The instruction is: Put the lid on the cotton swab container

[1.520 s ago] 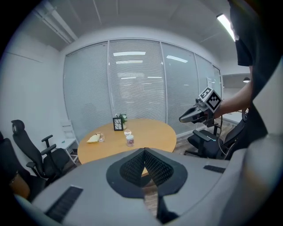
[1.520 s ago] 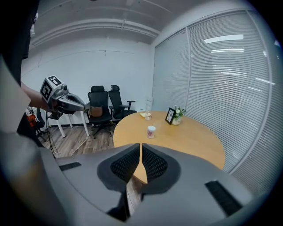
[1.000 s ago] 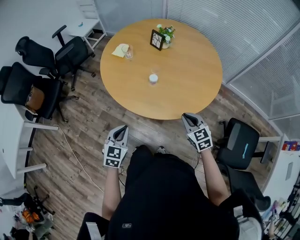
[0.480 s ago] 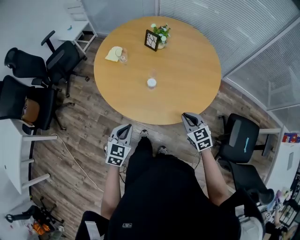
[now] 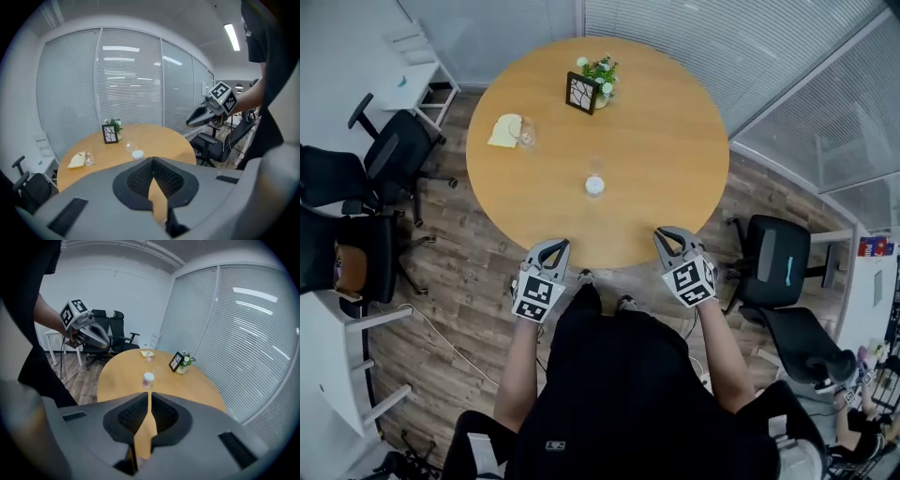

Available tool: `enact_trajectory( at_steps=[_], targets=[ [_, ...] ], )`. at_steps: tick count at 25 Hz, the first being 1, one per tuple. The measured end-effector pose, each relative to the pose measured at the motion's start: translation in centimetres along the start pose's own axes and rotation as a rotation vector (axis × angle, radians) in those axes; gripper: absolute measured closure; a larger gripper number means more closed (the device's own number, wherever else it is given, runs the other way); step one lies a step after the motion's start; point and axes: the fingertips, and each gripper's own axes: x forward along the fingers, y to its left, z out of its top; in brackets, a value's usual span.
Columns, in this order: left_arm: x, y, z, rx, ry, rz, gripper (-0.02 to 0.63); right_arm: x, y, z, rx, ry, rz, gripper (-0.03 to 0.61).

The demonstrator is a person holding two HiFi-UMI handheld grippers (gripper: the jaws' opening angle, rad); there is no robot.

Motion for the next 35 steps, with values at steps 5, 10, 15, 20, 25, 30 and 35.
enact_trajectory(
  at_steps=[5, 10, 15, 20, 25, 30, 35],
  targets=[
    [2.0, 1.8, 1.0, 0.033, -0.017, -0.076, 0.607, 0.9, 0.2, 0.0, 0.074, 0.008, -0.04, 0.569],
    [3.2, 2.8, 0.1, 0.027, -0.006, -0.134, 0.607, 2.0, 0.9, 0.2, 0.106, 0.034, -0.055, 0.569],
    [4.0, 2.9, -0.7, 0.022, 0.022, -0.161, 0.607, 2.8, 1.3, -0.3, 0.114, 0.055, -0.04, 0.569],
    [5.3, 2.9, -1.4, -0.006, 0.049, -0.16, 0.607, 4.1, 1.1, -0.7, 0.101, 0.065, 0.003, 0.569],
    [7.4, 3.2, -1.0, -0.022, 0.072, -0.125, 0.607, 6.1, -0.4, -0.4, 0.068, 0.056, 0.064, 0.569],
    [9.9, 2.9, -0.7, -0.055, 0.082, -0.106, 0.607, 8.0, -2.6, -0.3, 0.016, 0.047, 0.12, 0.568],
    [12.8, 3.3, -1.1, -0.094, 0.105, -0.106, 0.606, 10.2, -4.5, -0.6, -0.02, 0.059, 0.175, 0.568]
  ],
)
